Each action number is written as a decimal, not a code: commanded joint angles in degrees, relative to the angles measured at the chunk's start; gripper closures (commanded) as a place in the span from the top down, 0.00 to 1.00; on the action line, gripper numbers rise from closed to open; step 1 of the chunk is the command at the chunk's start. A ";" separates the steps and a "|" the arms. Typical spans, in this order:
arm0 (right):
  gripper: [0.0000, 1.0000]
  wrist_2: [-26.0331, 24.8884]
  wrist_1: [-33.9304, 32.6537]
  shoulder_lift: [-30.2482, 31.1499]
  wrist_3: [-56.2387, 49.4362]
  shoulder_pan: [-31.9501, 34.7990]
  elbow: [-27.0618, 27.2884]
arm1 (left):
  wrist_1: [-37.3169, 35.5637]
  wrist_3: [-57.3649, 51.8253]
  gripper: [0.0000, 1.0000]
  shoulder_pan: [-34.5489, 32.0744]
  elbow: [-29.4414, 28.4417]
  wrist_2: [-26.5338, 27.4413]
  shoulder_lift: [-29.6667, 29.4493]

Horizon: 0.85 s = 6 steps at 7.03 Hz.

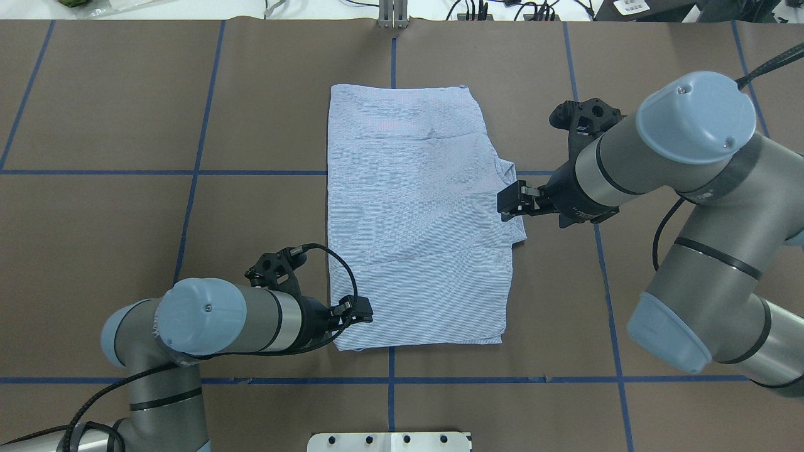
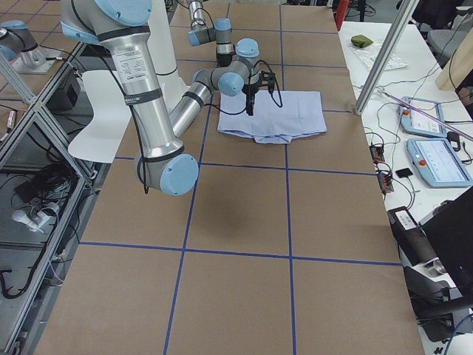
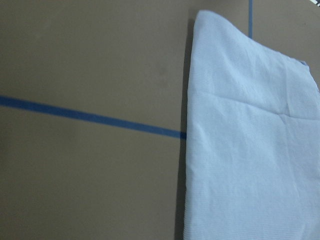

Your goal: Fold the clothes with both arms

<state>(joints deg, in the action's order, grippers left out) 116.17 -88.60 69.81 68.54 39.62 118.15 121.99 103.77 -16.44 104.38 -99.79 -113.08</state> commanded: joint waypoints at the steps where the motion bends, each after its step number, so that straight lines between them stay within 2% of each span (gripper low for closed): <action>1: 1.00 -0.07 0.01 0.15 0.10 -0.07 -0.11 | -1.40 0.12 0.87 0.53 -0.23 0.38 -0.48; 6: 1.00 -0.42 0.01 0.15 0.19 -0.51 -0.64 | -3.43 0.12 0.83 0.62 -0.84 0.47 -0.38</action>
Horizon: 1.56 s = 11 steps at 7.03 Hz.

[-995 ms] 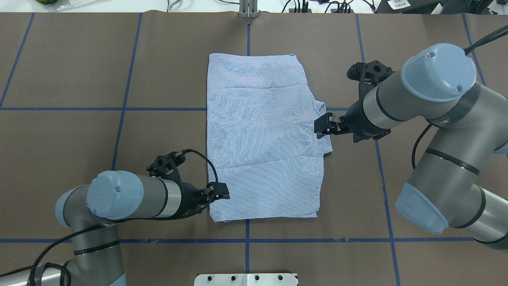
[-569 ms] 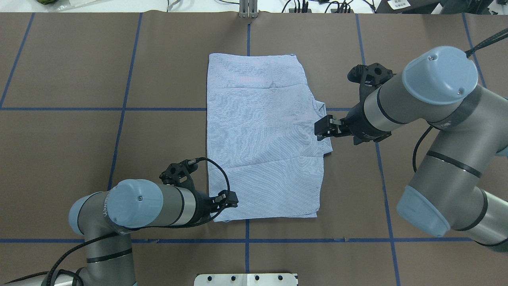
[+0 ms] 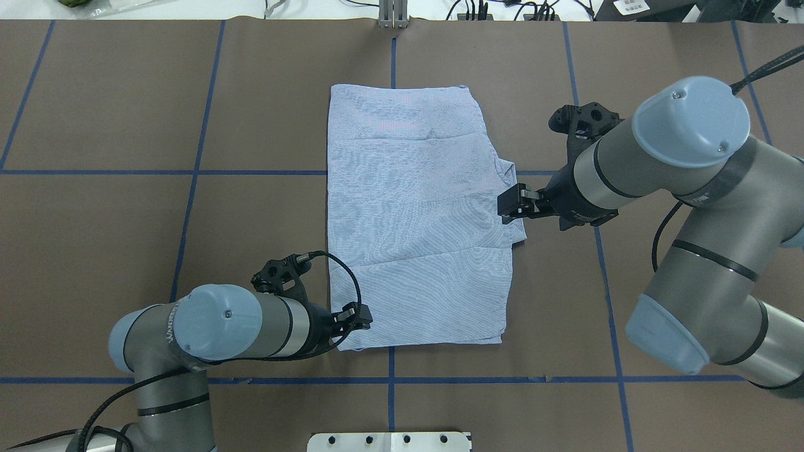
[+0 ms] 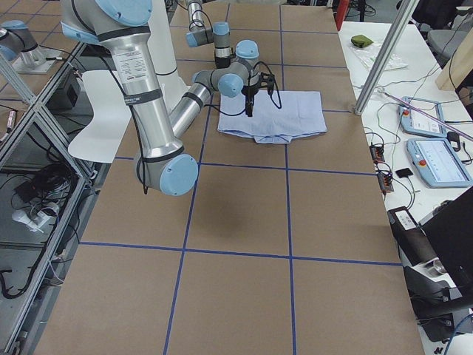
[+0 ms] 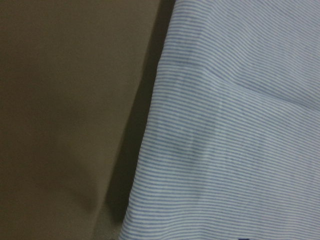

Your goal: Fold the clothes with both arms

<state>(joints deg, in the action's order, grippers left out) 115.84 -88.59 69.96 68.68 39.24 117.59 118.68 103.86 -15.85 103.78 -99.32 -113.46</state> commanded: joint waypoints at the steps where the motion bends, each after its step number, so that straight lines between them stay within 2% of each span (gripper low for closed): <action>1: 1.00 -0.17 0.00 0.00 0.05 -0.22 -0.25 | -0.12 0.03 0.81 0.03 -0.59 0.00 -0.18; 4: 1.00 -0.08 0.00 -0.09 -0.03 -0.22 -0.43 | -0.12 0.03 0.75 0.29 -1.12 0.53 -0.44; 6: 1.00 -0.17 0.00 -0.09 0.05 -0.31 -0.43 | -0.21 0.11 0.67 0.29 -1.47 0.53 -0.44; 8: 1.00 -0.26 0.00 0.00 -0.03 -0.39 -0.61 | -0.21 0.12 0.43 0.29 -1.65 0.71 -0.36; 9: 1.00 -0.35 0.00 0.00 0.05 -0.39 -0.61 | -0.29 0.20 0.19 0.29 -1.65 1.49 -0.44; 10: 1.00 -0.35 0.00 0.00 0.05 -0.48 -0.61 | -0.56 0.20 0.00 0.29 -1.65 1.50 -0.44; 11: 1.00 -0.35 0.00 0.00 0.05 -0.57 -0.61 | -0.47 0.20 0.00 0.29 -1.65 1.50 -0.36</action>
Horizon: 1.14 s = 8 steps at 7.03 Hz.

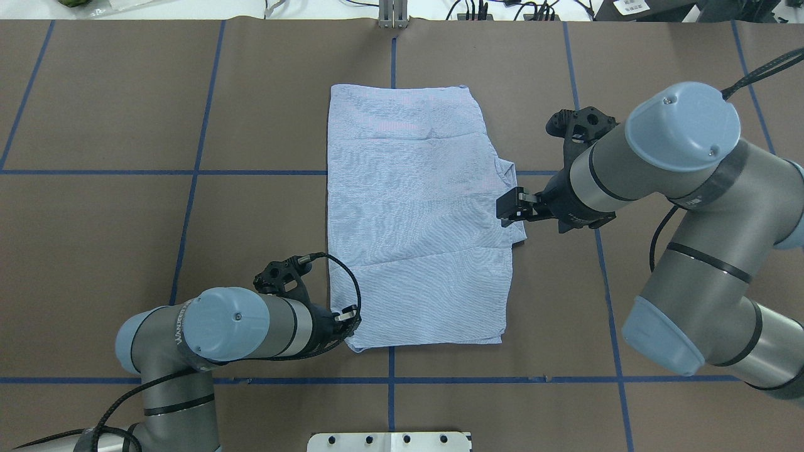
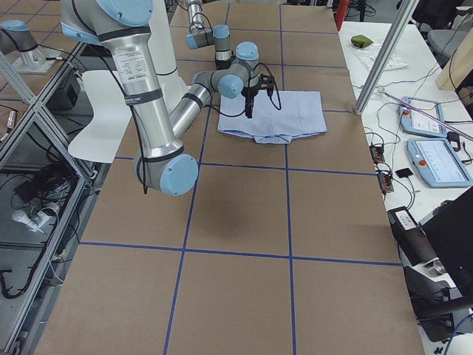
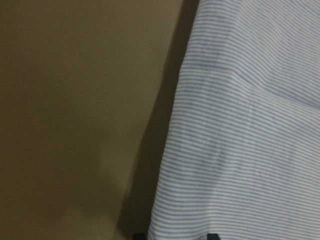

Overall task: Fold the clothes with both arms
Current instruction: 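Move the right gripper to the shirt's near corner beside the left gripper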

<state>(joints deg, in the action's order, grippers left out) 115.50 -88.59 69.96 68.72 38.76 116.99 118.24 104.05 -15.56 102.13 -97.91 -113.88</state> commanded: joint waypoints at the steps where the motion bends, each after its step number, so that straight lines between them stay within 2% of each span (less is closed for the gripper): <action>1: 1.00 -0.01 0.00 0.00 0.01 -0.26 0.08 | -0.11 -0.08 0.00 -0.17 0.34 0.00 0.24; 2: 1.00 -0.10 0.00 0.00 1.14 -0.70 0.25 | -1.16 -0.60 0.00 -0.35 1.39 -0.08 0.50; 6: 1.00 -7.29 0.18 -0.26 10.79 -9.38 0.78 | -2.40 -1.04 0.00 0.09 3.16 -0.35 1.12; 8: 1.00 -16.31 0.18 0.00 19.91 -17.01 0.96 | -2.40 -1.04 0.00 0.09 3.16 -0.35 1.12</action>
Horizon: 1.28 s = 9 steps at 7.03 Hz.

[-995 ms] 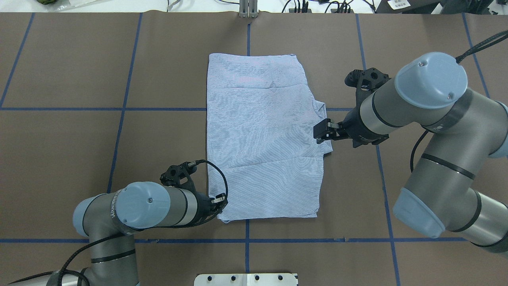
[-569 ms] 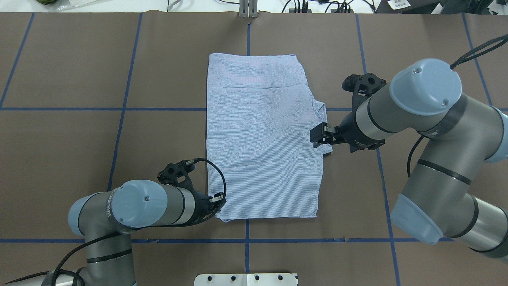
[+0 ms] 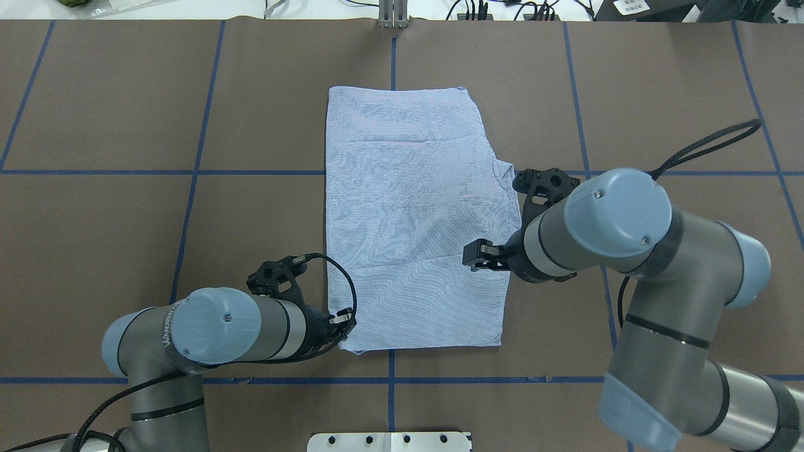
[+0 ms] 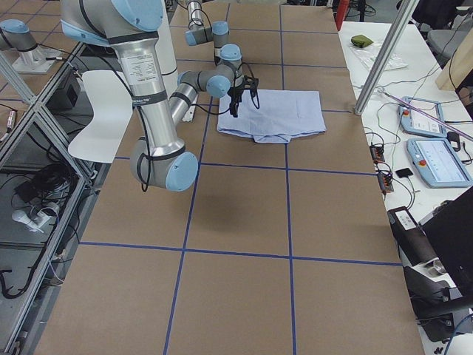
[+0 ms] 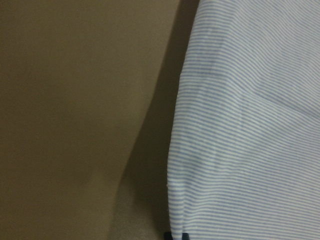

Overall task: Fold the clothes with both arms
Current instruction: 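Move the right gripper to the shirt's near corner beside the left gripper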

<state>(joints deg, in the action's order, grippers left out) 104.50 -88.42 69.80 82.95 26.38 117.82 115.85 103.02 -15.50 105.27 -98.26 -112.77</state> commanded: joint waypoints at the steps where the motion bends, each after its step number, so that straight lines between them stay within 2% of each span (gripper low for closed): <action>1: 1.00 -7.62 0.01 0.94 9.82 -6.58 0.39 | -0.01 -0.01 0.00 0.04 0.03 0.00 -0.08; 7: 1.00 -7.55 0.01 0.16 12.32 -9.50 -7.77 | -0.01 -0.01 0.00 0.04 -0.15 0.00 -0.61; 9: 1.00 -7.47 0.01 -0.01 12.23 -9.59 -8.75 | -0.01 -0.01 0.00 0.12 -0.06 0.00 -0.69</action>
<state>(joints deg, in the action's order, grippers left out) 97.00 -88.42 69.89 95.23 16.89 109.64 115.84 103.01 -15.44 105.14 -98.26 -113.43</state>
